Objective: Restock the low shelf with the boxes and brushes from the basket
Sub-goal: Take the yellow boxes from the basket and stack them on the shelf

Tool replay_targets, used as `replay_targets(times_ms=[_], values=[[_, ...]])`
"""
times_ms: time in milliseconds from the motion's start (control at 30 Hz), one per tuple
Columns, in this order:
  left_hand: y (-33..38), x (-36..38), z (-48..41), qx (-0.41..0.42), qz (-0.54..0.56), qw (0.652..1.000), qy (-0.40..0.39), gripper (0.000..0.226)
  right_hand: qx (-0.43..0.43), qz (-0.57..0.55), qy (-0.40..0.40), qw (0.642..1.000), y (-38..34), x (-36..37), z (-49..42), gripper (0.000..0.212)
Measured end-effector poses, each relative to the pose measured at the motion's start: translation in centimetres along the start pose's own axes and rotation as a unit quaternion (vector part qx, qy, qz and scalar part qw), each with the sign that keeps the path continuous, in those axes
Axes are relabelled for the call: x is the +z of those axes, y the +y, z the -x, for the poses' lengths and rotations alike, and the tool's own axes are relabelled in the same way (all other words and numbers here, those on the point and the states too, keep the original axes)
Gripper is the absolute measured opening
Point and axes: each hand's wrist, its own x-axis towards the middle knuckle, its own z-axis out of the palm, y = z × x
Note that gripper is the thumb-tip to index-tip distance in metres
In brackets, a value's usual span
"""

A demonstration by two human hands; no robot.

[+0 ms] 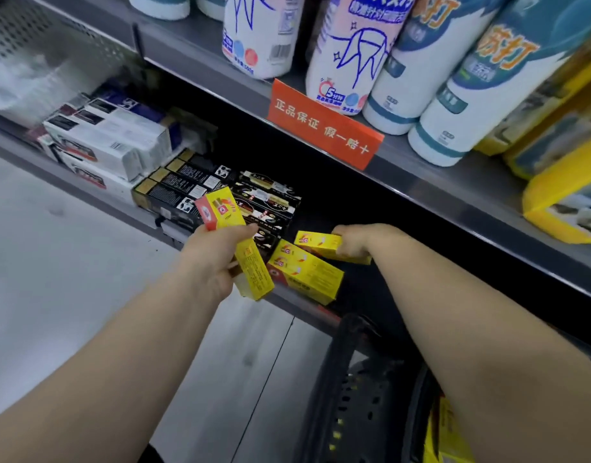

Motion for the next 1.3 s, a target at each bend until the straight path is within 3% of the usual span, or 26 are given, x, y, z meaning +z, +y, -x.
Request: replay_targets(times_ms=[167,367,467,533,600,633,700,767,833,900,1000,1100,1300], values=[[-0.9,0.6,-1.9,-0.029,-0.010,0.999,-0.019,0.019,-0.016,-0.061,-0.049,0.997,-0.2,2.3,-4.2,0.045],[-1.8,2.0,-2.8,-0.043,-0.025,0.998,-0.027,0.018,-0.019,-0.049,-0.075,0.996,-0.6,3.3,-5.2,0.056],[-2.2,2.5,-2.9,-0.045,-0.012,0.998,-0.036,0.019,-0.029,-0.024,-0.019,0.999,-0.9,2.0,-4.1,0.058],[-2.3,2.7,-2.9,-0.041,-0.007,0.998,-0.037,0.019,-0.088,-0.139,0.005,0.986,-1.7,0.3,-2.7,0.047],[-2.5,3.0,-2.9,-0.035,-0.015,0.998,-0.041,0.020,-0.176,-0.310,-0.068,0.932,-2.7,-1.0,-0.3,0.041],[-2.5,3.2,-2.8,-0.031,-0.016,0.998,-0.042,0.021,-0.207,-0.355,-0.100,0.906,-3.2,-1.2,0.9,0.043],[-2.7,3.6,-2.6,-0.023,-0.006,0.999,-0.047,0.024,-0.232,-0.341,-0.075,0.908,-3.8,-1.1,2.4,0.052],[-2.9,3.8,-2.5,-0.014,-0.027,0.997,-0.073,0.018,-0.223,-0.304,-0.017,0.926,-3.6,-0.9,2.5,0.055],[-3.1,3.9,-2.3,0.001,-0.070,0.994,-0.089,0.014,-0.194,-0.315,-0.004,0.929,-2.7,-1.1,2.0,0.046],[-3.2,3.9,-2.4,0.015,-0.124,0.989,-0.085,0.032,-0.128,-0.303,0.053,0.943,-1.2,-1.3,1.0,0.038],[-3.2,3.8,-2.4,0.034,-0.174,0.980,-0.094,0.046,0.010,-0.163,0.134,0.977,0.8,-0.6,-1.4,0.056],[-3.2,3.7,-2.4,0.034,-0.206,0.973,-0.101,0.038,0.095,-0.077,0.120,0.985,1.9,0.8,-3.8,0.069],[-2.6,3.5,-2.5,0.051,-0.232,0.967,-0.087,0.021,0.063,-0.027,0.052,0.996,1.2,3.6,-7.7,0.057]])
